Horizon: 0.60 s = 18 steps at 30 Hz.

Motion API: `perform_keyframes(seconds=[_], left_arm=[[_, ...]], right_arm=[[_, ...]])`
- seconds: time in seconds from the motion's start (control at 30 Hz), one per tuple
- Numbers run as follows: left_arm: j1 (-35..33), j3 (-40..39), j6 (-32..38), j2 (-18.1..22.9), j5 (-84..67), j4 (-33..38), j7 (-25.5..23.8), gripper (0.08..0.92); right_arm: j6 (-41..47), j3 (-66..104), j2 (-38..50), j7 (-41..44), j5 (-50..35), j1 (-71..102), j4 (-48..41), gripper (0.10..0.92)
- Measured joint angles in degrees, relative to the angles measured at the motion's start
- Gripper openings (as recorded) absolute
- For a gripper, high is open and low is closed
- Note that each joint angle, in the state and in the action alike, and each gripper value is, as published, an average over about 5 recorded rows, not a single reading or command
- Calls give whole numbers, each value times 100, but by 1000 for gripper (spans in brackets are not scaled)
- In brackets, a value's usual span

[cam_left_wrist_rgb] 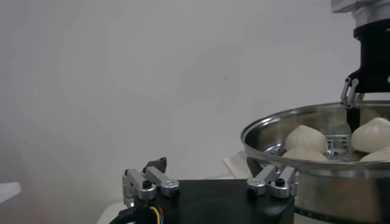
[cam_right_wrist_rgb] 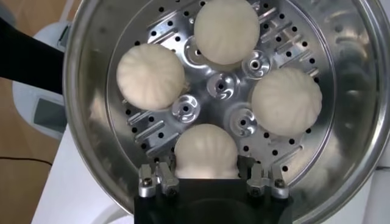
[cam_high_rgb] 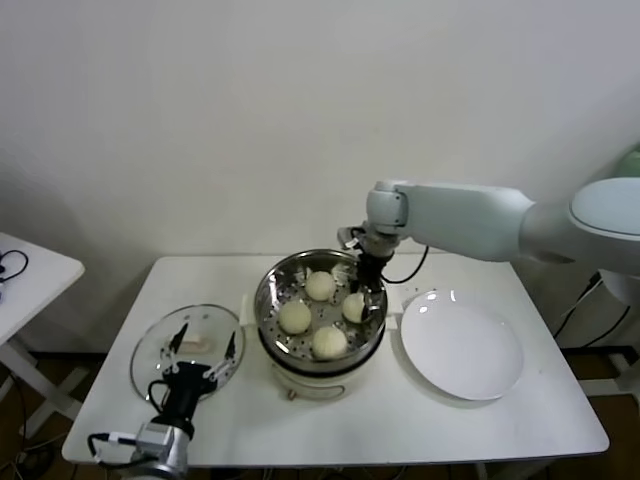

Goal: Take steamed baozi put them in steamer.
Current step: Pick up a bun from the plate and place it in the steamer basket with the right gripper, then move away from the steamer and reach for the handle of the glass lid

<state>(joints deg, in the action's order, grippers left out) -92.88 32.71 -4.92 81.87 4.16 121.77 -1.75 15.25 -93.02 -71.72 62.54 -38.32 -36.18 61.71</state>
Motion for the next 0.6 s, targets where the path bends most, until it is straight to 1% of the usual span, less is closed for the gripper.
perform_keyframes(seconds=[0.07, 0.13, 0.23, 0.33, 0.6], left_arm=[[1, 0, 0, 0, -1, -3, 0, 823], [0, 0, 0, 0, -1, -5, -1, 823], [-3, 5, 0, 0, -5, -5, -1, 823], [-5, 21, -2, 0, -21, -2, -10, 823], [-21, 92, -60, 0, -87, 18, -92, 823]], right_arm=[[-3, 21, -21, -14, 11, 27, -21, 670], [-10, 40, -36, -25, 18, 48, -38, 695], [-27, 65, -44, -26, 19, 56, -47, 766], [-43, 81, -40, -7, 20, 41, -45, 812], [-98, 182, 64, 107, 11, -97, 67, 823]])
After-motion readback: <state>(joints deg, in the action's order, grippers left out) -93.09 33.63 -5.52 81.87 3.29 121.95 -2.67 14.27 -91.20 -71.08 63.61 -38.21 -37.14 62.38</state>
